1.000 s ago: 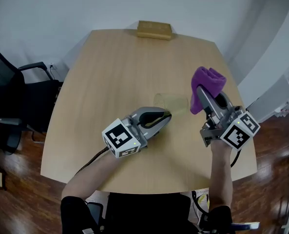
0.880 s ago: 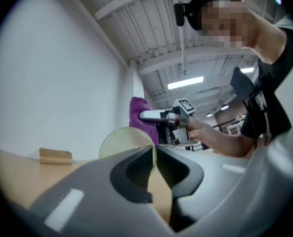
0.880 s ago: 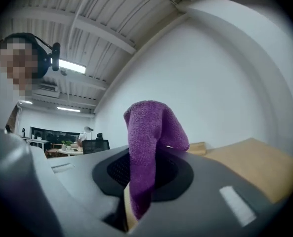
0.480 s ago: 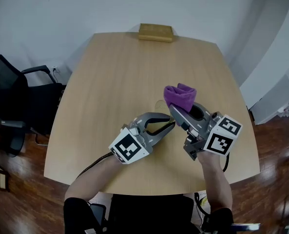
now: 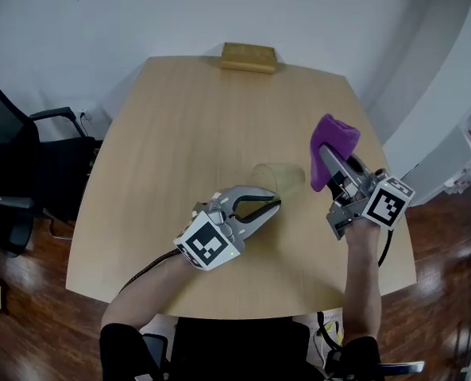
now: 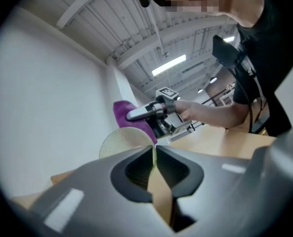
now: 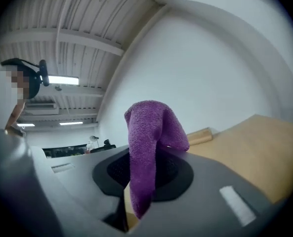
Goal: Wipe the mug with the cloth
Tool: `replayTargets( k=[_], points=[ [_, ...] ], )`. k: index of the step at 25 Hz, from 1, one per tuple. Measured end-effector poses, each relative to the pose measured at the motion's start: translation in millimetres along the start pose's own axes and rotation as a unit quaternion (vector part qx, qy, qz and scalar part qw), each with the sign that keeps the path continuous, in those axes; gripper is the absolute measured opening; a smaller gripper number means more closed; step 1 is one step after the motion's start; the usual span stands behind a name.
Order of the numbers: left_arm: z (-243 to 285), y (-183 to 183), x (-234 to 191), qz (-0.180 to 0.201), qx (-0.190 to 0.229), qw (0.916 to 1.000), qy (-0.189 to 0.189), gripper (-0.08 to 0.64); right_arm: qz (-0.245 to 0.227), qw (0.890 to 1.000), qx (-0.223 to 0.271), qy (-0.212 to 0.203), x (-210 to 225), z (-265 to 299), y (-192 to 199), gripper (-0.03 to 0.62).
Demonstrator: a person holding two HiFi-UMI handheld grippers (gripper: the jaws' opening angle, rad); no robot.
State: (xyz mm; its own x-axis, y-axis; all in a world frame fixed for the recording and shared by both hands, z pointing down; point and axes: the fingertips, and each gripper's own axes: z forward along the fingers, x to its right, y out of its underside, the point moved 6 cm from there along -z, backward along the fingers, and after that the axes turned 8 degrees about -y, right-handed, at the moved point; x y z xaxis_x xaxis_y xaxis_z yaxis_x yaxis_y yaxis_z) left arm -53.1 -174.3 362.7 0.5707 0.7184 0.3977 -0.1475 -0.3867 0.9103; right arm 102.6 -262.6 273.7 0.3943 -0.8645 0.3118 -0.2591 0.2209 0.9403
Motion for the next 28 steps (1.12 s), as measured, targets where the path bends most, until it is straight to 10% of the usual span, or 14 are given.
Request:
replayTargets(
  k=[6, 13, 20, 28],
  points=[
    [1.6, 6.4, 8.2, 0.082, -0.024, 0.9963, 0.013, 0.048, 0.063, 0.994, -0.049, -0.076, -26.0, 33.3, 41.7, 0.061],
    [-0.8, 11.2, 3.8, 0.059, -0.016, 0.9979, 0.022, 0.045, 0.024, 0.984, -0.066, -0.163, -87.7, 48.4, 40.3, 0.061],
    [-2.9, 8.8, 6.5, 0.098, -0.008, 0.9944, 0.039, 0.043, 0.004, 1.000, -0.008, -0.014, -1.8, -2.9, -1.8, 0.061],
    [-0.6, 14.4, 18.0, 0.161, -0.040, 0.9845, 0.057, 0.048, 0.095, 0.989, -0.061, -0.091, -24.0, 30.9, 52.5, 0.061]
  ],
)
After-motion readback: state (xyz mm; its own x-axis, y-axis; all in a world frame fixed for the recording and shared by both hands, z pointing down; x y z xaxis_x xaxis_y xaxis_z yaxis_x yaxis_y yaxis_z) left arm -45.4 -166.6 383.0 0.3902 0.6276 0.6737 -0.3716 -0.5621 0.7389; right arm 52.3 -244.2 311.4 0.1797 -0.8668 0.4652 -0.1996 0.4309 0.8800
